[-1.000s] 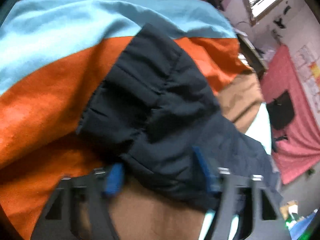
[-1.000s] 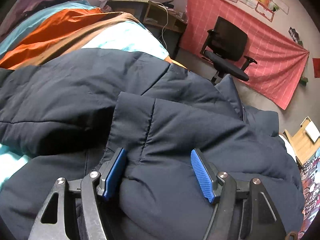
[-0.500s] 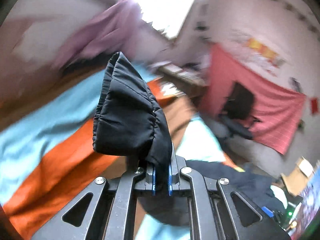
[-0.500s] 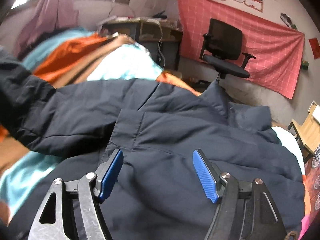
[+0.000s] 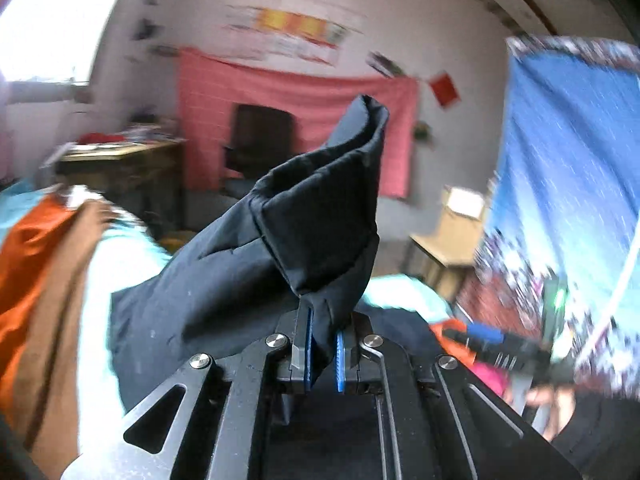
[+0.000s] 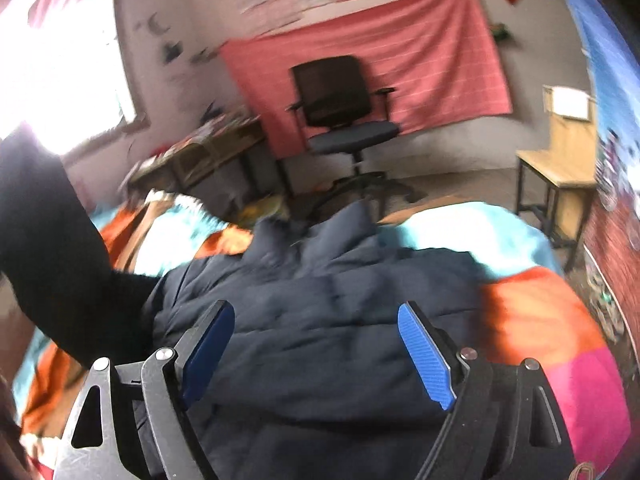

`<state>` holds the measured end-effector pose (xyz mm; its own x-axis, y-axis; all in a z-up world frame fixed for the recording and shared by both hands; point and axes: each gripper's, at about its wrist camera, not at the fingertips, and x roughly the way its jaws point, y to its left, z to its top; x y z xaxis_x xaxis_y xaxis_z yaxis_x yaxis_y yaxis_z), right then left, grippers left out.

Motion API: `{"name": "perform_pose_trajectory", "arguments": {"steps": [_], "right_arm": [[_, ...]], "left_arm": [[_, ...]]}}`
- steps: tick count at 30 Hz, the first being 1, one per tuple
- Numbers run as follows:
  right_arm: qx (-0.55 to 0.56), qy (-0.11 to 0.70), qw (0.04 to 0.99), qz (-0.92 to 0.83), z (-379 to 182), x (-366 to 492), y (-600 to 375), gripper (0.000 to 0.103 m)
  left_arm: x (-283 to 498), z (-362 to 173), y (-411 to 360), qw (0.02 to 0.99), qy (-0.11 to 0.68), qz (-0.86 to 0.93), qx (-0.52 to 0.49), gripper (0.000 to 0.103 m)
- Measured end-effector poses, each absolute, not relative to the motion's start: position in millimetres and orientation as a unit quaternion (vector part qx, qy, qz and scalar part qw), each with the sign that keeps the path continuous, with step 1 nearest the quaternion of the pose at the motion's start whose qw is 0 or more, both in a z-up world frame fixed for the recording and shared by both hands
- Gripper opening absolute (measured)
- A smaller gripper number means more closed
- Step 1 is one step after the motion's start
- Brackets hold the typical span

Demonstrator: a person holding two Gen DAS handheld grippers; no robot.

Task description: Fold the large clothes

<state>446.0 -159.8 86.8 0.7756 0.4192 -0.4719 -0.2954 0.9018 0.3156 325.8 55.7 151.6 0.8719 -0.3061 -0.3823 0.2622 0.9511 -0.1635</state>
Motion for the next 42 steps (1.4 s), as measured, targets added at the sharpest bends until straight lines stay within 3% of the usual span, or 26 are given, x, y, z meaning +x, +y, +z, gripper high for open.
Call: {"name": "perform_pose_trajectory", "arguments": {"steps": [10, 15, 16, 19, 26, 35, 37, 38, 42], "right_arm": [[0.207, 0.323, 0.904, 0.19, 59, 460, -243, 0.086], [0.253, 0.363, 0.871, 0.215, 28, 467, -250, 0.086], [0.261, 0.371, 0.864, 0.218, 22, 468, -250, 0.086], [0.273, 0.389, 0.855, 0.21, 8, 471, -253, 0.086], [0.276, 0.405, 0.844, 0.218, -2, 468, -252, 0.086], [0.287, 0.411, 0.819, 0.279, -4, 436, -217, 0.085], [0.279, 0.416, 0.819, 0.28, -4, 431, -206, 0.075], [0.273, 0.419, 0.82, 0.279, -4, 429, -200, 0.064], [0.264, 0.421, 0.825, 0.269, 1, 422, -190, 0.053]], "left_arm": [[375, 29, -56, 0.907, 0.369, -0.2, -0.034, 0.006], [373, -3, -71, 0.895, 0.397, -0.204, 0.001, 0.016], [373, -7, -72, 0.892, 0.397, -0.215, 0.0, 0.022], [367, -17, -72, 0.873, 0.406, -0.269, -0.029, 0.081], [337, 8, -60, 0.873, 0.368, -0.316, -0.048, 0.082], [326, 28, 25, 0.921, 0.355, -0.138, -0.078, 0.083], [326, 27, 45, 0.923, 0.357, -0.113, -0.092, 0.083], [326, 27, 56, 0.924, 0.356, -0.097, -0.098, 0.083], [325, 28, 85, 0.928, 0.35, -0.061, -0.11, 0.084]]}}
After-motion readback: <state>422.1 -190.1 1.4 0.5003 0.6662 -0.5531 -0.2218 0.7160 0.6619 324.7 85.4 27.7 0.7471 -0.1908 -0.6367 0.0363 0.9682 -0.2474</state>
